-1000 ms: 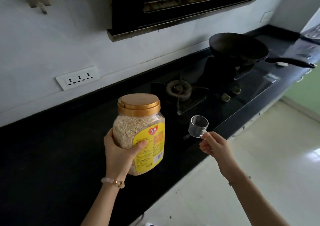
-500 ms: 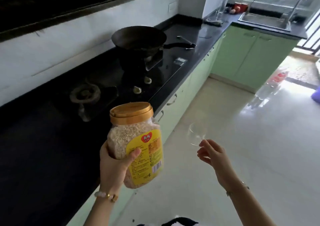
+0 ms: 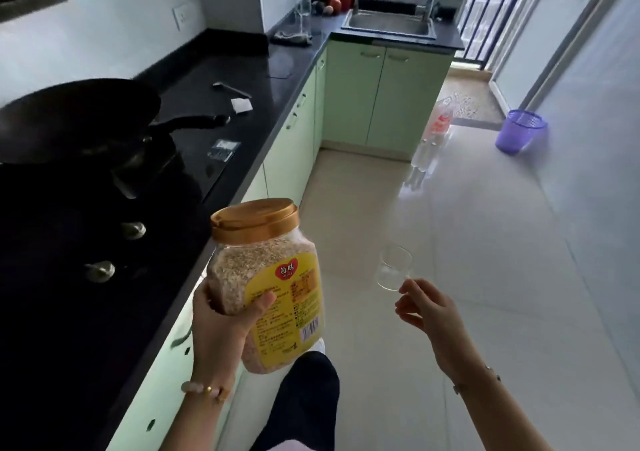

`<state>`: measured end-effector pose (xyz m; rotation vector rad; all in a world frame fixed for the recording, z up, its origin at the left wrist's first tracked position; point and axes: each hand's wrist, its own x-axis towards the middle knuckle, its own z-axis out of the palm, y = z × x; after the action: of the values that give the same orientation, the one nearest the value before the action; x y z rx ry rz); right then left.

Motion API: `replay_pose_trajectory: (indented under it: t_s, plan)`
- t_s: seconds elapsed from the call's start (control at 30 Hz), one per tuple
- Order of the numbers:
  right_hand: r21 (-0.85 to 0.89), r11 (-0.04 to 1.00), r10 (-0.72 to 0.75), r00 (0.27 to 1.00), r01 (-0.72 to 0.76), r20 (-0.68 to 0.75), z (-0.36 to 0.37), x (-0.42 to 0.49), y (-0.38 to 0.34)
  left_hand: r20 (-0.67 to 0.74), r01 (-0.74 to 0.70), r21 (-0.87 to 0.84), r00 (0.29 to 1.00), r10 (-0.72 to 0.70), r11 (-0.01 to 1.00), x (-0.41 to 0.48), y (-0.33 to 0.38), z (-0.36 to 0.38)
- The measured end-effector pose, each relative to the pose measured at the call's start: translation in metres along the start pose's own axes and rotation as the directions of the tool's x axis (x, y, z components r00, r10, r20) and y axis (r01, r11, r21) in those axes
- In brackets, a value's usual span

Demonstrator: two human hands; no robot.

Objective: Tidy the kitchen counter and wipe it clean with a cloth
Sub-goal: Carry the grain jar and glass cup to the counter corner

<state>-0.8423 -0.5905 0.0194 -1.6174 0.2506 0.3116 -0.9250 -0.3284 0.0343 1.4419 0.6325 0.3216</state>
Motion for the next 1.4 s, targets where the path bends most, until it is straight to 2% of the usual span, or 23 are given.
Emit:
replay_pose_trajectory:
  t_s: [0.23, 0.53, 0.7, 0.87, 1.1, 1.27, 1.4]
  plan:
    - [0.018, 0.999, 0.031, 0.996, -0.029, -0.082, 0.011, 0.120, -0.042, 0.064, 0.016, 0.011, 0.998, -0.016, 1.000, 0.134, 0.024, 0.081]
    - [0.121, 0.992, -0.011, 0.983, 0.034, -0.186, 0.004, 0.260, -0.111, 0.153, 0.001, 0.083, 0.988, -0.014, 0.997, 0.270, 0.065, 0.170]
    - [0.133, 0.991, 0.055, 0.978, -0.028, -0.200, -0.012, 0.336, -0.116, 0.152, 0.009, 0.131, 0.988, -0.029, 0.991, 0.334, 0.069, 0.230]
    - [0.112, 0.991, 0.094, 0.981, -0.075, -0.168, -0.036, 0.436, -0.129, 0.105, 0.041, 0.140, 0.993, -0.056, 0.989, 0.400, 0.069, 0.304]
    - [0.050, 0.998, 0.034, 0.997, -0.031, -0.065, -0.068, 0.581, -0.211, 0.022, 0.034, 0.108, 0.999, -0.037, 0.994, 0.487, 0.105, 0.406]
    - [0.021, 1.000, 0.013, 1.000, -0.014, 0.019, -0.068, 0.662, -0.246, -0.039, 0.031, 0.059, 0.999, -0.029, 0.998, 0.537, 0.122, 0.449]
    - [-0.023, 0.998, 0.067, 0.994, -0.065, 0.091, -0.052, 0.718, -0.255, -0.099, 0.077, 0.016, 0.992, -0.075, 0.997, 0.585, 0.128, 0.467]
